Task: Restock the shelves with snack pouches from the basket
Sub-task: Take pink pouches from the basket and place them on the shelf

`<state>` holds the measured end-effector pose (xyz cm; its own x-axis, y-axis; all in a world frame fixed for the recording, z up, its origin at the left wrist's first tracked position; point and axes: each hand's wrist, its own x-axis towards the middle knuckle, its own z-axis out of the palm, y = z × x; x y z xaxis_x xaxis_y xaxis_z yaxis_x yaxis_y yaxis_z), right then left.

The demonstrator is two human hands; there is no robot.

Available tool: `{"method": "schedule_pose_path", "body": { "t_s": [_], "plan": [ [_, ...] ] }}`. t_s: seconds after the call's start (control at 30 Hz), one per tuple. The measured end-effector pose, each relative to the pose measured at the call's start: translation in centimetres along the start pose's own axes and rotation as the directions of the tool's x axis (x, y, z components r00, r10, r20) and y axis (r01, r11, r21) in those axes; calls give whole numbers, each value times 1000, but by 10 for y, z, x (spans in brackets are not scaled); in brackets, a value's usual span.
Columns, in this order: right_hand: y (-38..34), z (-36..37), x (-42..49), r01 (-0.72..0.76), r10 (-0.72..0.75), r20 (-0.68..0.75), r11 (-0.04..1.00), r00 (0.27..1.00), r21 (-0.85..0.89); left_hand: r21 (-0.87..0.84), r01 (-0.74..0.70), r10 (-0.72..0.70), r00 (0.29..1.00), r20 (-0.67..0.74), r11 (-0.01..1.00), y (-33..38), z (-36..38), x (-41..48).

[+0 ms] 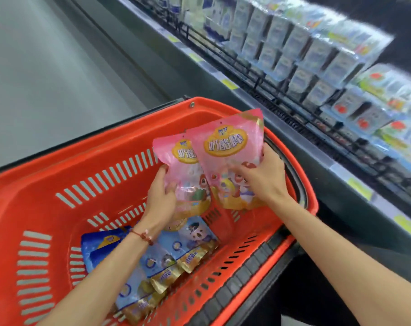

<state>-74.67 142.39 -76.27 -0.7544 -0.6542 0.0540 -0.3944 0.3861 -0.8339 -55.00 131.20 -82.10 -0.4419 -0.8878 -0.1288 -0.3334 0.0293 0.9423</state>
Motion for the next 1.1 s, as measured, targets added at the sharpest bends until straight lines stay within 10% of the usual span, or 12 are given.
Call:
{"method": "schedule_pose_path", "body": {
  "t_s": [0.57,1.1],
  "plan": [
    [-46,-159,-5,159,-22,-576,969,817,188,-223,-446,467,883,49,867,197,65,15],
    [-25,-361,-59,153,14,-843,982,538,114,-468,-524,677,690,257,712,335,222,-50]
  ]
}}
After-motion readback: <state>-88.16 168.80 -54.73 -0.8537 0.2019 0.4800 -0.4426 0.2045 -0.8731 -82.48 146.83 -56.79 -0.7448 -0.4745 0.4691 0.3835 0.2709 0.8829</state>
